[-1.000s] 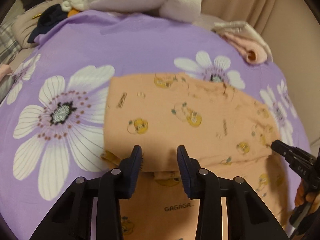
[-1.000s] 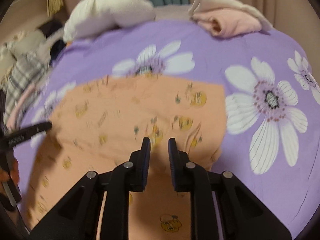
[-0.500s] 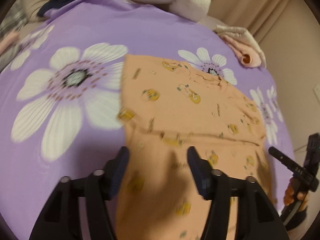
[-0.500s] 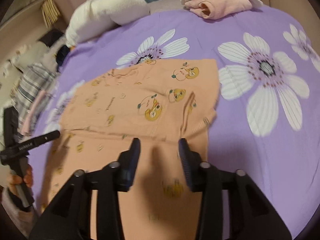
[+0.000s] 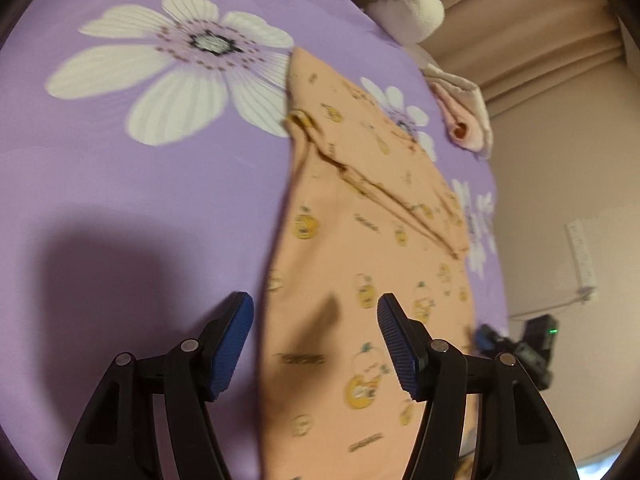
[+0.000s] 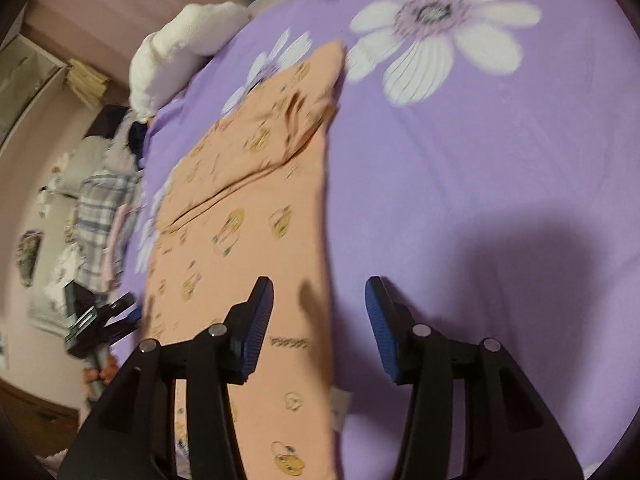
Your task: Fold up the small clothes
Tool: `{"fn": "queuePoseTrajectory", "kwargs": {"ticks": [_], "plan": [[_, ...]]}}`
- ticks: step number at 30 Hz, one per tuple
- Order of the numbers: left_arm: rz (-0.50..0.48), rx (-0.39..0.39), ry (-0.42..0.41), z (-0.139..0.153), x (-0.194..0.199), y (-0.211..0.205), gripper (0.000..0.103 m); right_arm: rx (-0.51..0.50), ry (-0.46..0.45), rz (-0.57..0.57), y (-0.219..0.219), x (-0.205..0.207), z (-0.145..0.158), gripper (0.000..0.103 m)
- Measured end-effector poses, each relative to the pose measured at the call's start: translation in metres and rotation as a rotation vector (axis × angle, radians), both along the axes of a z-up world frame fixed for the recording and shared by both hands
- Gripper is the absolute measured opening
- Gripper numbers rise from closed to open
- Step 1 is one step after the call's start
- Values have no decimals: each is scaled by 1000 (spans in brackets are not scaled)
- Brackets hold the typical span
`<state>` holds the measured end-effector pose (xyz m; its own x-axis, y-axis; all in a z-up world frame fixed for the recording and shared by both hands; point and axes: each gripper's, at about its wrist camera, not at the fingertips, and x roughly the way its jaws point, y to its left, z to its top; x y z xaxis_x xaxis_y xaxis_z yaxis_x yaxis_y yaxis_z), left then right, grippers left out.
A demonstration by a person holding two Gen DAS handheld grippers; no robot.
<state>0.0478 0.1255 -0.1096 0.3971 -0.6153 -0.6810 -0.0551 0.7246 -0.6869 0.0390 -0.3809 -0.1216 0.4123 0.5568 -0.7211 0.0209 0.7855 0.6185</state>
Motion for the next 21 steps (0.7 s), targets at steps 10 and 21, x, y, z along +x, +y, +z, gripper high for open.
{"fn": "queuePoseTrajectory", "kwargs": {"ticks": [10, 21], "plan": [[-46, -145, 18, -9, 2, -14, 62, 139, 13, 115, 44, 7, -13, 45], [-109, -180, 52, -11, -69, -9, 54, 212, 58, 157, 23, -54, -17, 31]]}}
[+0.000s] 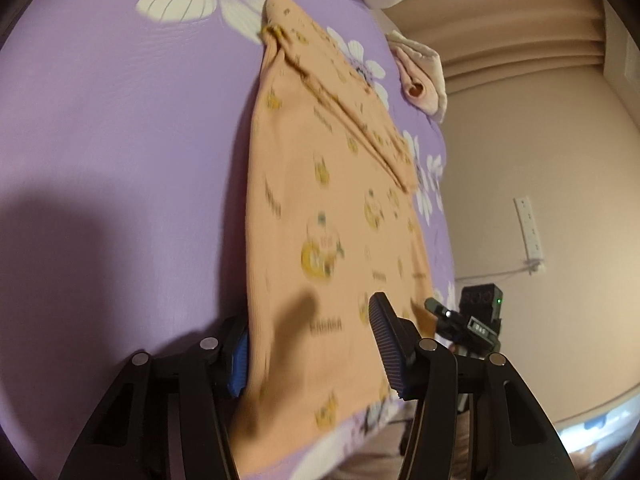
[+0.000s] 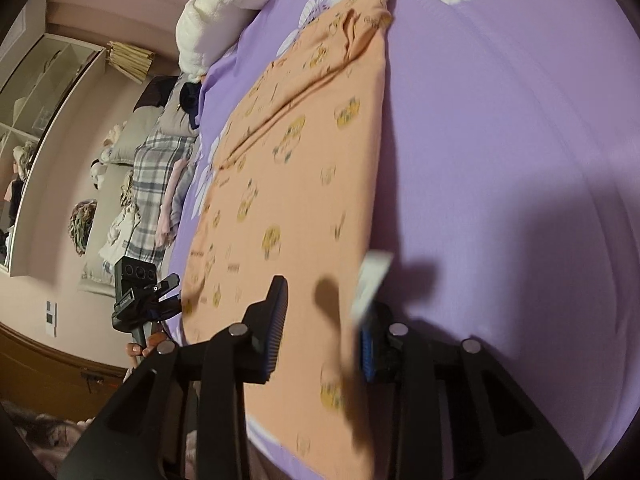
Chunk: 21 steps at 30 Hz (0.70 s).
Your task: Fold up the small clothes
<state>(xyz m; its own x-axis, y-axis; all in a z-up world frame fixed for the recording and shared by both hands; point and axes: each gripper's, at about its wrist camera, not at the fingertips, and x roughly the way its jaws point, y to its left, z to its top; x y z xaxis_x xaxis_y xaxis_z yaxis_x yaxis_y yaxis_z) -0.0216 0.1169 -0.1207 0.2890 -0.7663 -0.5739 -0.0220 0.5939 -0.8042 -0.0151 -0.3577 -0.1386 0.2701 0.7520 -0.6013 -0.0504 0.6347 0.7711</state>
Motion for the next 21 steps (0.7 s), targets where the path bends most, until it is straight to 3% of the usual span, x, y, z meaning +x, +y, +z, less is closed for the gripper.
{"fn": "queuePoseTrajectory", "kwargs": {"ticks": [5, 7, 9, 12, 13, 16, 21], "plan": [[10, -29, 14, -1, -19, -4, 54, 7, 15, 31, 6, -23, 3, 32], [22, -18, 15, -1, -19, -5, 47, 11, 17, 41, 10, -27, 2, 32], [25, 11, 43, -6, -11, -8, 26, 8, 5, 41, 15, -27, 1, 31], [41, 34, 86, -15, 0, -8, 9, -19, 3, 47, 25, -21, -1, 18], [47, 31, 87, -14, 0, -8, 7, -40, -6, 54, 27, -19, 0, 11], [69, -2, 45, -2, -1, -7, 0, -57, -34, 54, 32, -15, 5, 7], [67, -61, -32, 20, -9, -3, 0, 8, -130, 30, 27, -18, 30, 6]]}}
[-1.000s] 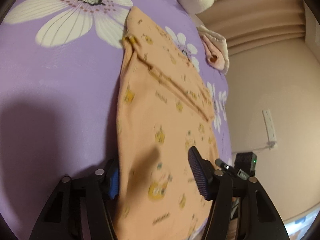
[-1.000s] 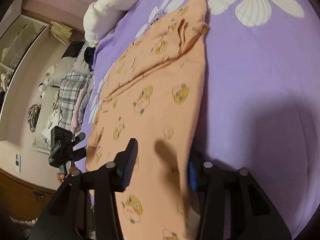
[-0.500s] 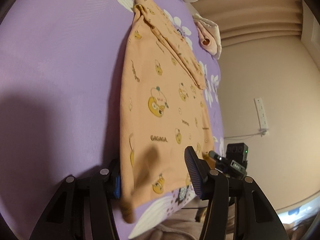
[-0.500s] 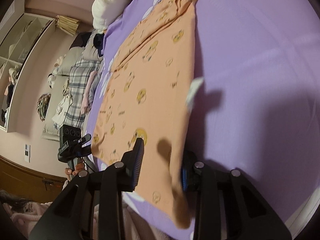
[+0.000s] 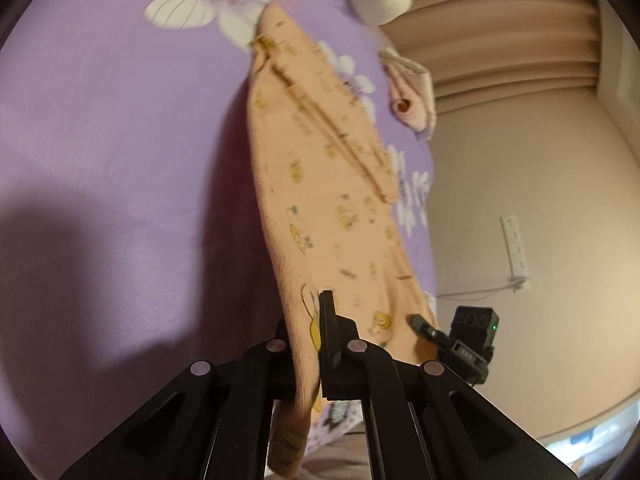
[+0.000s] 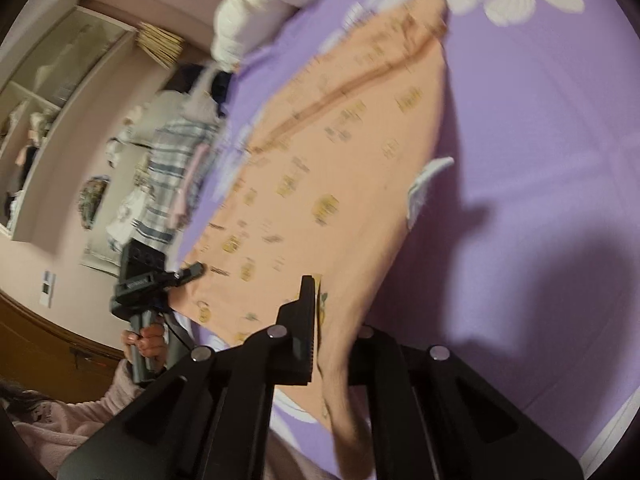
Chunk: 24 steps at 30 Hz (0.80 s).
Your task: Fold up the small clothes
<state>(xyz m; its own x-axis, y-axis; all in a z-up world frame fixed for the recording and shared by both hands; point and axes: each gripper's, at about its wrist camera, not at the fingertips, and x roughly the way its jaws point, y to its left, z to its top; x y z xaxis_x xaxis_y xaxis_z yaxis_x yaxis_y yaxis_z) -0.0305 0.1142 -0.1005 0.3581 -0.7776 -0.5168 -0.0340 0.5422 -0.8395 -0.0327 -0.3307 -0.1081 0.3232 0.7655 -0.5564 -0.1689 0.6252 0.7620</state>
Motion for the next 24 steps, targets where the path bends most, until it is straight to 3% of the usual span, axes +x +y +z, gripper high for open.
{"fn": "queuePoseTrajectory", "kwargs": {"ticks": [3, 15, 24], "plan": [[-5, -36, -52, 16, 2, -2, 0, 39, -58, -18, 0, 1, 17, 5], [-20, -1, -269, 67, 1, -15, 0, 74, -253, -35, 5, -6, 65, 3], [-44, 2, -286, 79, -12, -13, 0, 51, -307, -29, -4, -20, 82, 3]]}}
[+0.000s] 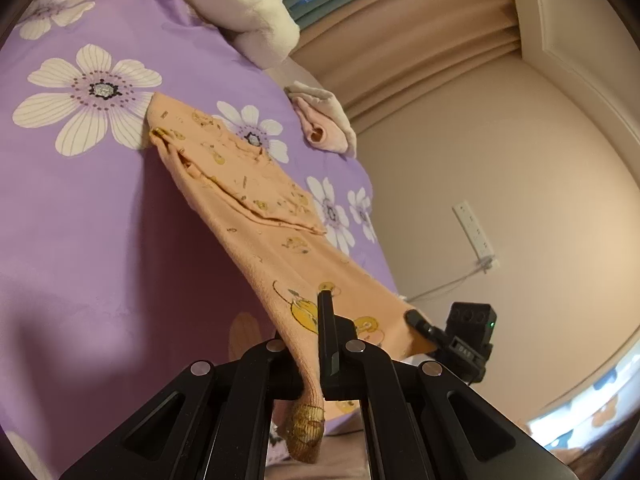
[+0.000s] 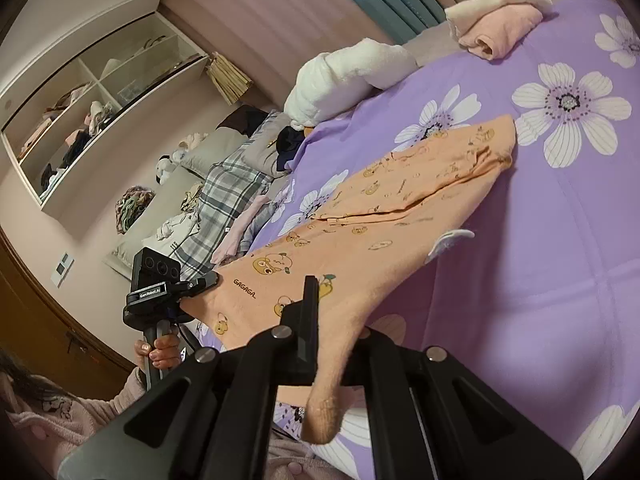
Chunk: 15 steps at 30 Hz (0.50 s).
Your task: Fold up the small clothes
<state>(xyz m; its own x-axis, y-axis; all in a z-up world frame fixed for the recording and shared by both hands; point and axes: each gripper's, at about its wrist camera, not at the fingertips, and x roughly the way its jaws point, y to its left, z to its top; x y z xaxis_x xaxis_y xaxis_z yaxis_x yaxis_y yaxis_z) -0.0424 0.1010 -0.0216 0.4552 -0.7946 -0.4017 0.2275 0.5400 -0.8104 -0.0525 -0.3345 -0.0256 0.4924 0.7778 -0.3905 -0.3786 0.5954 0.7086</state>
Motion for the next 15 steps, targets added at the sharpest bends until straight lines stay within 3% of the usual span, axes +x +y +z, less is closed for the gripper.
{"fn": "queuePoseTrajectory", "kwargs": {"ticks": [15], "plan": [[-54, 17, -7, 26, -31, -2, 0, -53, -111, 71, -12, -35, 35, 4]]}}
